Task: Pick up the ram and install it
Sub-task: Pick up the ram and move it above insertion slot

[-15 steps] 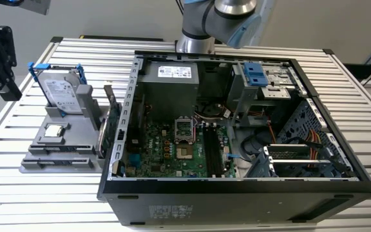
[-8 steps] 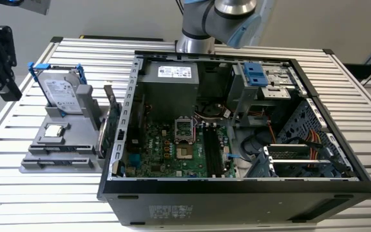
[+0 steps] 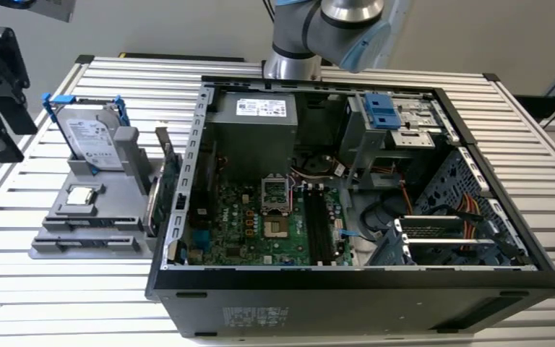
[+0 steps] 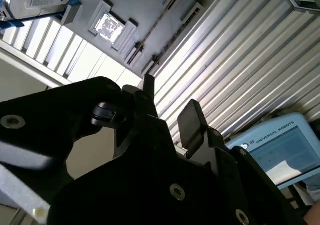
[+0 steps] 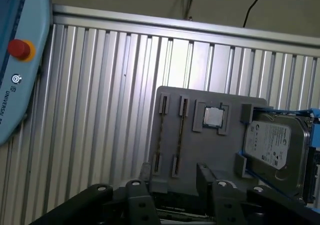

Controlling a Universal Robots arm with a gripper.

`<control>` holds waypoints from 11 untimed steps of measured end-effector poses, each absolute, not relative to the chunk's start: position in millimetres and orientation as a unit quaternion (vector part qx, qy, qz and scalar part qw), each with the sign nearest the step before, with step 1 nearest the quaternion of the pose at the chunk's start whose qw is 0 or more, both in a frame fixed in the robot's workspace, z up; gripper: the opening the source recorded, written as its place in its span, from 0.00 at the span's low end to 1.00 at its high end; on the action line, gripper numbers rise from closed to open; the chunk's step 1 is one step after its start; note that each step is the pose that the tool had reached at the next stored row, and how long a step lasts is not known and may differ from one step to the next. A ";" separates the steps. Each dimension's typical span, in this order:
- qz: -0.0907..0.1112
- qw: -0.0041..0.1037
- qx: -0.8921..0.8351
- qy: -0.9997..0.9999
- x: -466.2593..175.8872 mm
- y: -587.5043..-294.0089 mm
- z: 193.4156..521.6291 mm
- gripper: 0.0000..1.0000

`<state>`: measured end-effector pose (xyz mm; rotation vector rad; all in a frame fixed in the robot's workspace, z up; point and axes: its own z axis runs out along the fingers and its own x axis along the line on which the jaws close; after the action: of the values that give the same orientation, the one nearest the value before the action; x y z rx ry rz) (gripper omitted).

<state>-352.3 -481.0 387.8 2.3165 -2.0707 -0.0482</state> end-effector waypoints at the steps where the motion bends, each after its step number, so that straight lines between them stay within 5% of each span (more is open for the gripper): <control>1: -0.016 0.017 0.745 -0.666 -352.3 -481.0 387.8 1.00; 11: -0.015 0.017 0.744 -0.668 -352.3 -480.3 387.4 1.00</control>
<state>-352.3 -480.3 387.4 2.3130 -2.0761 -0.0460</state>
